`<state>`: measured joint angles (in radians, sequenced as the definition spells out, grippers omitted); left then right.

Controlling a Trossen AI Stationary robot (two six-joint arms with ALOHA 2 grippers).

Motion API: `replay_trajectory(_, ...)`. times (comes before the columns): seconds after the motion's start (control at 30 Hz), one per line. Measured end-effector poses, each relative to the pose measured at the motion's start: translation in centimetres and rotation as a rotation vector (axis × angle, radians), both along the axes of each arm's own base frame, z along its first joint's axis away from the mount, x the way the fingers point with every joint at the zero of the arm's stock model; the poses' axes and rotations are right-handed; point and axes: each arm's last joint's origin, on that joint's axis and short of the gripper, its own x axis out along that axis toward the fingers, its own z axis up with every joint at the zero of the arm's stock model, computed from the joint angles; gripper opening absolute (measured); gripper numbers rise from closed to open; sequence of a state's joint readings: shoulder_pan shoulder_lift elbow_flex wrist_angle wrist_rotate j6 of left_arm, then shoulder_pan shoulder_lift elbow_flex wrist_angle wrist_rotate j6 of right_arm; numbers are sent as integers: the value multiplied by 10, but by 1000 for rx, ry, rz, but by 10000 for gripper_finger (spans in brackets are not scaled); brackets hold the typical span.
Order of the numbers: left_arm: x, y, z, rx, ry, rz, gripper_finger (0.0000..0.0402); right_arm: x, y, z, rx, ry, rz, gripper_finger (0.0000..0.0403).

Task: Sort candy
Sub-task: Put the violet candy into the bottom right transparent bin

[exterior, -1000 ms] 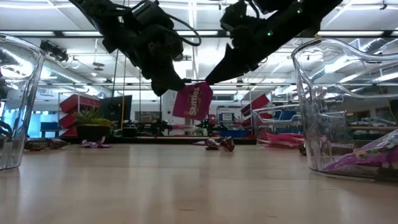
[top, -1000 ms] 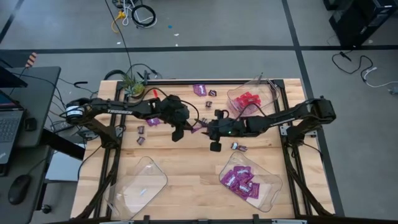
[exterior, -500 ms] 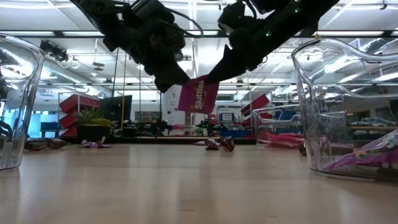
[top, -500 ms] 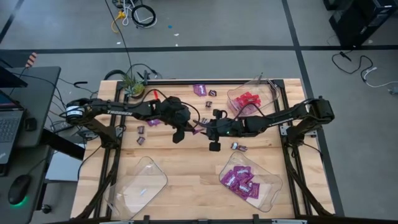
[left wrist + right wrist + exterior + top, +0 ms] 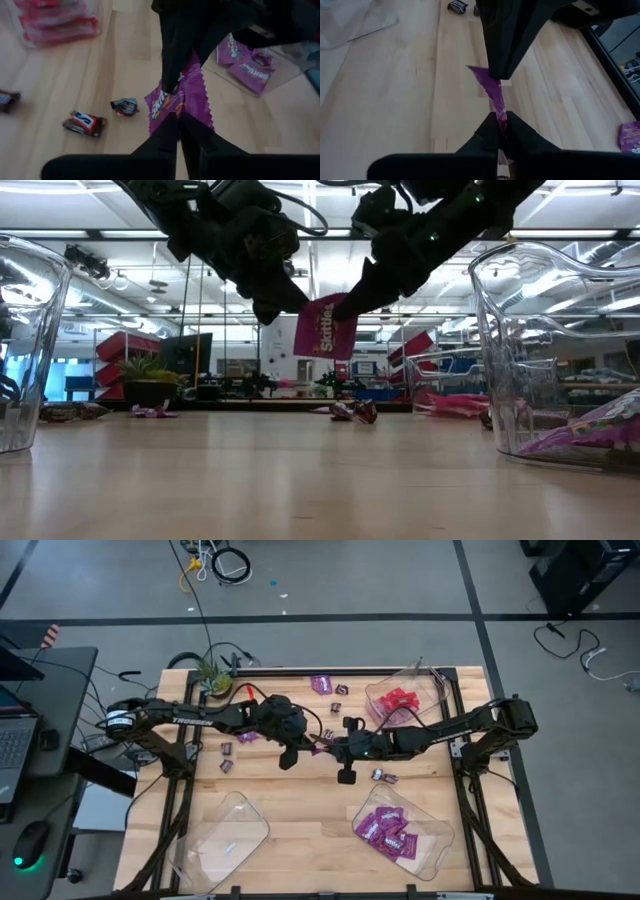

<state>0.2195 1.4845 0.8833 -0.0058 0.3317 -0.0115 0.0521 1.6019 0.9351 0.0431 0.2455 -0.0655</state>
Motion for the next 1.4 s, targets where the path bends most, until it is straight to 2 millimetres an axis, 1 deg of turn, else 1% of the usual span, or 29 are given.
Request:
replay_trajectory(0.1,0,1,1,50,-7,11,45,-4,0,4,15,6,-12,13)
replay_trajectory(0.2,1,2,1,60,-14,21,71,-11,0,13,39,7,-28,6)
replay_trajectory(0.3,1,2,3,96,-17,21,98,-20,-1,27,71,-23,-49,6)
replay_trajectory(0.43,3,4,10,201,-20,77,125,-37,2,46,114,-47,-64,4)
replay_trajectory(0.57,2,5,17,269,-5,98,135,-57,14,63,177,-51,-51,3)
replay_trajectory(0.67,-1,4,21,273,-10,98,136,-72,28,71,242,-38,-32,3)
replay_trajectory(0.83,-6,2,23,269,11,91,136,-97,55,80,436,25,28,3)
replay_trajectory(0.97,-9,1,22,263,44,84,136,-114,75,75,562,142,5,3)
replay_trajectory(1.03,-10,0,20,260,64,81,136,-118,83,69,595,192,-16,3)
replay_trajectory(1.2,-11,0,19,255,77,82,136,-122,99,40,688,343,-80,3)
replay_trajectory(1.4,-11,0,19,253,85,81,136,-120,109,10,759,509,-113,3)
